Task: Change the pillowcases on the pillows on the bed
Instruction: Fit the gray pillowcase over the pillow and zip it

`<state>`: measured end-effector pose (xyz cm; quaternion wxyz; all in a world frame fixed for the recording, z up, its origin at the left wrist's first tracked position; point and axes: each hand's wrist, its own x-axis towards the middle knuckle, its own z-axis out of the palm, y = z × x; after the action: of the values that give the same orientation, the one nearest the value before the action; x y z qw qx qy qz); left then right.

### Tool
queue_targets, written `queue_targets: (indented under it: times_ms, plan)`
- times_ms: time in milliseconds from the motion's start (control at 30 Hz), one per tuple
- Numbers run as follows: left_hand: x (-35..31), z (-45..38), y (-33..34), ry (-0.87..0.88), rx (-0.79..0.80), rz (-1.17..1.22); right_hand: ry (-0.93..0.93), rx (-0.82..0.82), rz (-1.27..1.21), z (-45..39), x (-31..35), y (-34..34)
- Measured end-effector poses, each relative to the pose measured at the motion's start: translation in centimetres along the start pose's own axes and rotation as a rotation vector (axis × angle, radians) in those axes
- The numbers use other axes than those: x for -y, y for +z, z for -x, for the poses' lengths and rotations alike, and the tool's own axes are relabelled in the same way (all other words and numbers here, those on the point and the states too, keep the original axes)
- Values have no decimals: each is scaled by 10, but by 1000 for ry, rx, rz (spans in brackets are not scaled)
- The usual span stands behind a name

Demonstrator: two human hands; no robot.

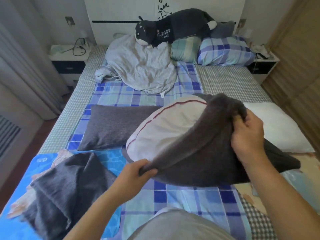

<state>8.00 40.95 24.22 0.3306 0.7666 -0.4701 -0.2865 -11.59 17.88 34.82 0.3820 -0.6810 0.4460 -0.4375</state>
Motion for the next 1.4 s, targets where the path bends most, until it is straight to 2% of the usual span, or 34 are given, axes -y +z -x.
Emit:
queue_targets:
  times_ms: [67,167,267,333,400,467,533,667,733,867,967,1000,1067,1100,1167,1267,1333,1400]
  plan:
    - [11,-6,-21,136,-51,-303,100,65,-20,-11,-38,-24]
    - [36,-7,-14,283,-94,-635,406,271,-200,0,-119,-51]
    - [58,9,31,332,79,-704,740,453,-14,33,-185,-56]
    - [70,25,63,324,225,-760,836,534,185,54,-209,-46]
    - [80,38,83,263,340,-782,719,598,427,65,-212,-27]
    - [85,45,89,186,389,-754,485,685,637,71,-194,-7]
    - [89,50,88,209,390,-771,226,829,701,77,-178,15]
    - [83,56,83,262,250,-793,-86,1118,779,99,-162,60]
    - [77,56,80,271,212,-785,-176,1088,855,107,-163,75]
    - [72,52,72,268,282,-846,-66,915,1094,89,-158,83]
    - [64,41,71,367,362,-798,-75,832,1194,71,-155,88]
    - [58,33,70,344,433,-732,-109,789,1195,68,-152,90]
    - [41,15,62,186,608,-584,-134,747,1178,63,-154,91]
    - [32,5,56,85,707,-530,-85,731,1163,60,-157,90]
    - [12,-7,42,-19,796,-372,123,671,1074,51,-159,86]
    - [-17,-11,30,23,778,-189,245,567,989,38,-150,81]
    - [-29,-13,35,-3,708,-127,156,490,1017,37,-145,77]
    - [-33,-15,49,-61,712,-178,25,559,988,48,-148,70]
